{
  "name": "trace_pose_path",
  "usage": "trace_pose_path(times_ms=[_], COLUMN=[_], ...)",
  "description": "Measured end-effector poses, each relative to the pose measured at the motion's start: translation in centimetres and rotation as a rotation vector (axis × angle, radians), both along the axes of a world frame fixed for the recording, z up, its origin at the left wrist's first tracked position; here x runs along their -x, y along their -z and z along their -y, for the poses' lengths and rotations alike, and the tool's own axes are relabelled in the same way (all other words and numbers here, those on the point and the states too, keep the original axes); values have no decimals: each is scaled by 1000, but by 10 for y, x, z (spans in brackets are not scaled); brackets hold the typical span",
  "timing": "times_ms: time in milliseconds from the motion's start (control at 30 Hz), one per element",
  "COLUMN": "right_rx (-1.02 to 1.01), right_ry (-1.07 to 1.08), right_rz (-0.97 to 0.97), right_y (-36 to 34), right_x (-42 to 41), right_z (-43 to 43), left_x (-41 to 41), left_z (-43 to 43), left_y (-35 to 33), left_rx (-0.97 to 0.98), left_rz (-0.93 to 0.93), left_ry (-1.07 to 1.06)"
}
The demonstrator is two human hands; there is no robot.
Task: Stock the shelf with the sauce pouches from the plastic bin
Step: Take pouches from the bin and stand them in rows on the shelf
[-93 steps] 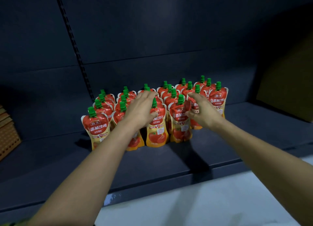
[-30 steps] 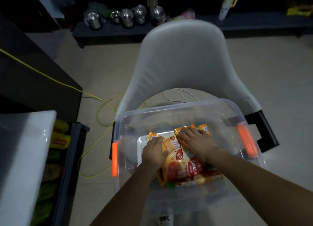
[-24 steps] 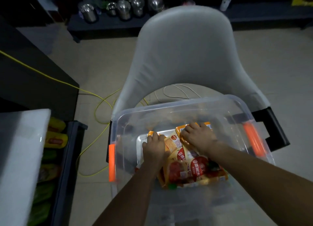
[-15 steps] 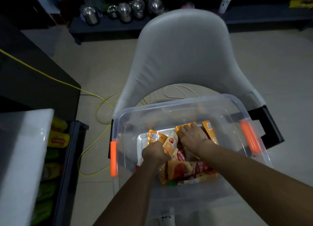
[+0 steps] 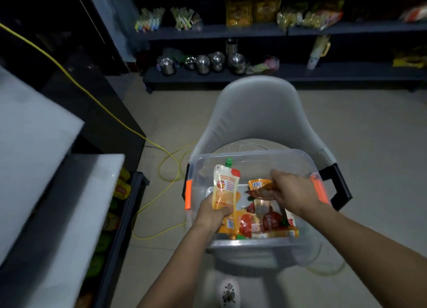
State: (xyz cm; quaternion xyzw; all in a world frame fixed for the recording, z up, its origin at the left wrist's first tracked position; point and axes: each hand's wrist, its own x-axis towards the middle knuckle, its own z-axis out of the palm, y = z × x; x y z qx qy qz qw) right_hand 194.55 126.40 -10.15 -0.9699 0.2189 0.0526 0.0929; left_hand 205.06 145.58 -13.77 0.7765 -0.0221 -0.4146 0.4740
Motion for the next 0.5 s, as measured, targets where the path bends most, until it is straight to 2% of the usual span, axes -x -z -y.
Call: trace_pose_path(times_ms=[100,167,233,300,367,500], right_rx=[-256,-561,-915,-1218,-1434,-1653], right_ry=[372,601,732,772,767,659], right_rz=[265,429,575,675,694,619], right_y=[-30,-51,-74,-95,-114,-145], right_x=[24,39,54,67,74,73], right_z=[-23,-41,-61,-85,-113,-173], left_x=[23,41,58,74,88,106], left_z=[-27,-49,-72,-92,-109,-143], left_y=[-34,-55,-74,-95,-118,-167], left_rx=[156,202,247,313,402,620], left_rz=[-11,-20,-8,18,26,-32], left_ry=[-205,-323,-427,-507,-556,-648])
